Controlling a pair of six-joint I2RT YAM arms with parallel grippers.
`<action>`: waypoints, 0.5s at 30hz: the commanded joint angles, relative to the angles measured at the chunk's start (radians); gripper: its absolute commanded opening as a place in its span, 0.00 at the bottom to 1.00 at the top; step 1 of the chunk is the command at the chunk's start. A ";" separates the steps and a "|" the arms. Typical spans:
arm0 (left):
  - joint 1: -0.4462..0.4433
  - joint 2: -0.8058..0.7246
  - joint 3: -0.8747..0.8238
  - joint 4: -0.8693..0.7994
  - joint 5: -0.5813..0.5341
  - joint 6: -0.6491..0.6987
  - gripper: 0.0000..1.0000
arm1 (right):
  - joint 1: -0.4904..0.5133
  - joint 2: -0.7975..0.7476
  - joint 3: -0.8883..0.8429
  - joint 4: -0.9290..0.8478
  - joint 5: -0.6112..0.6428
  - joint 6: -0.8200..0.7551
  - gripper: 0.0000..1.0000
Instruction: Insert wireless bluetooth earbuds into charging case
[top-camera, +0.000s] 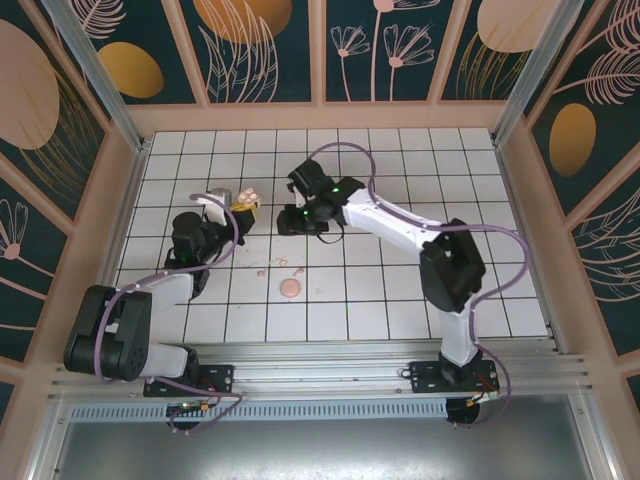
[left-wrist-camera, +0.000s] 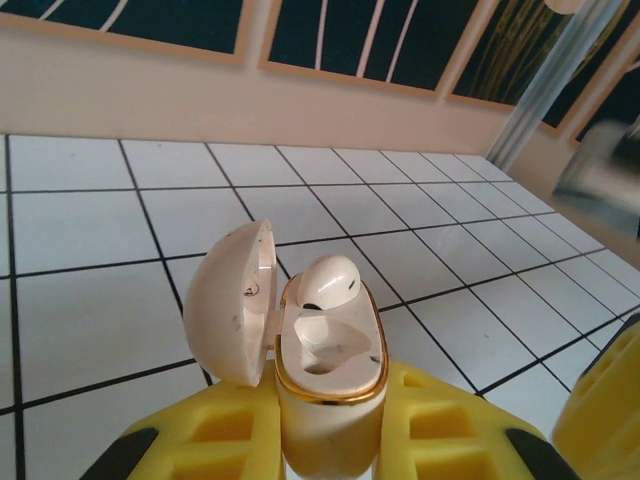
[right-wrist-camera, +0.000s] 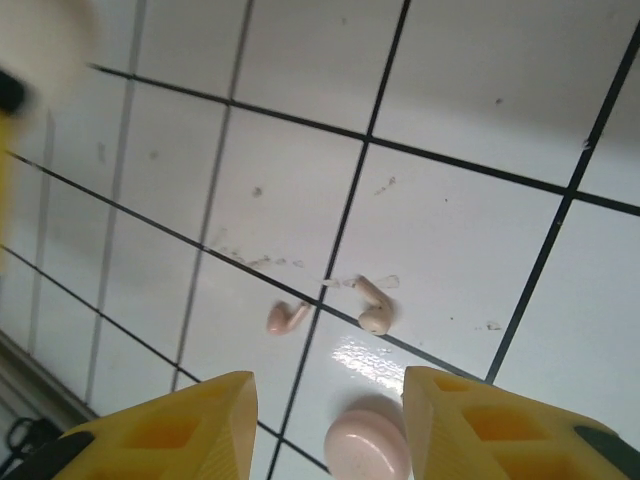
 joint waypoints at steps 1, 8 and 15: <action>0.022 -0.027 -0.013 0.048 -0.009 -0.044 0.13 | 0.020 0.060 0.082 -0.091 0.007 -0.038 0.43; 0.042 -0.039 -0.018 0.044 -0.023 -0.052 0.13 | 0.050 0.176 0.116 -0.117 -0.002 -0.042 0.42; 0.042 -0.044 -0.015 0.041 -0.022 -0.049 0.13 | 0.067 0.224 0.099 -0.091 -0.024 -0.031 0.42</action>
